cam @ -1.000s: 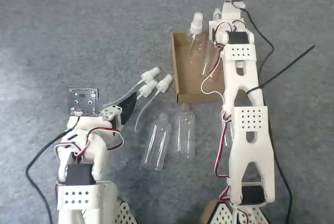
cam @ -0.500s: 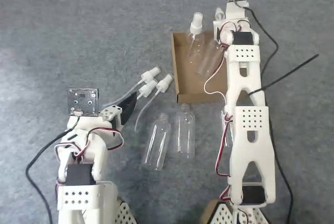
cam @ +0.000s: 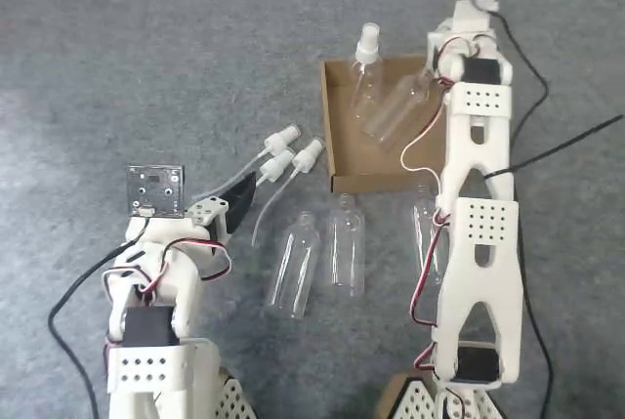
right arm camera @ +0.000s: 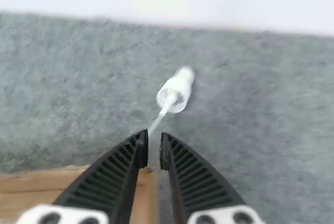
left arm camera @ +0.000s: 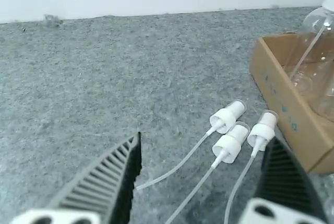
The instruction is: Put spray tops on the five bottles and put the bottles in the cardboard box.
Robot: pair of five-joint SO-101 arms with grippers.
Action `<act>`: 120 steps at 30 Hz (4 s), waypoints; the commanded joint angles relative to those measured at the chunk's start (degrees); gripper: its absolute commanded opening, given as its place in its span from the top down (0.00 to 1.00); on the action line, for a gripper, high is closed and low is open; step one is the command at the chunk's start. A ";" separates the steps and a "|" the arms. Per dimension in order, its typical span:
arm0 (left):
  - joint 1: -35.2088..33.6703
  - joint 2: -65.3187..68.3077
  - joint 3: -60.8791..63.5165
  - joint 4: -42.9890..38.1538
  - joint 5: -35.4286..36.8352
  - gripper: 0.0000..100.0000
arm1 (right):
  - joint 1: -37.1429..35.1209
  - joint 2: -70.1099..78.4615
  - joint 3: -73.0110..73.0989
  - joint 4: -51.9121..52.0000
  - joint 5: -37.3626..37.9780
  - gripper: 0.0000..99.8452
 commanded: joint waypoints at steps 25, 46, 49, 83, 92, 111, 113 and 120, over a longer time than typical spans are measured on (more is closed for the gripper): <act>-0.26 -0.70 0.40 -1.93 -0.53 0.66 | -3.12 -0.57 -6.51 0.31 0.97 0.80; -0.26 -0.70 0.48 -1.93 -0.53 0.66 | 2.77 4.35 -6.86 0.13 0.97 0.97; -0.26 -0.70 0.48 -1.93 -0.53 0.66 | 4.79 4.18 -6.86 0.48 0.97 0.99; -0.26 -0.70 0.48 -2.02 -0.62 0.66 | 6.37 -0.22 -12.66 -3.91 -3.87 0.82; -0.26 -0.70 0.57 -1.93 -0.62 0.66 | 4.53 12.44 -12.66 -22.11 -1.05 0.84; -0.26 -0.70 0.66 -1.93 -0.62 0.66 | 15.69 15.43 -13.10 -7.69 2.81 0.89; -0.26 -0.70 0.66 -1.93 -0.62 0.66 | 14.37 13.67 -13.10 -9.89 1.14 0.89; -0.26 -0.70 0.66 -1.93 -0.62 0.66 | 6.73 11.21 -12.75 -17.98 -1.67 0.88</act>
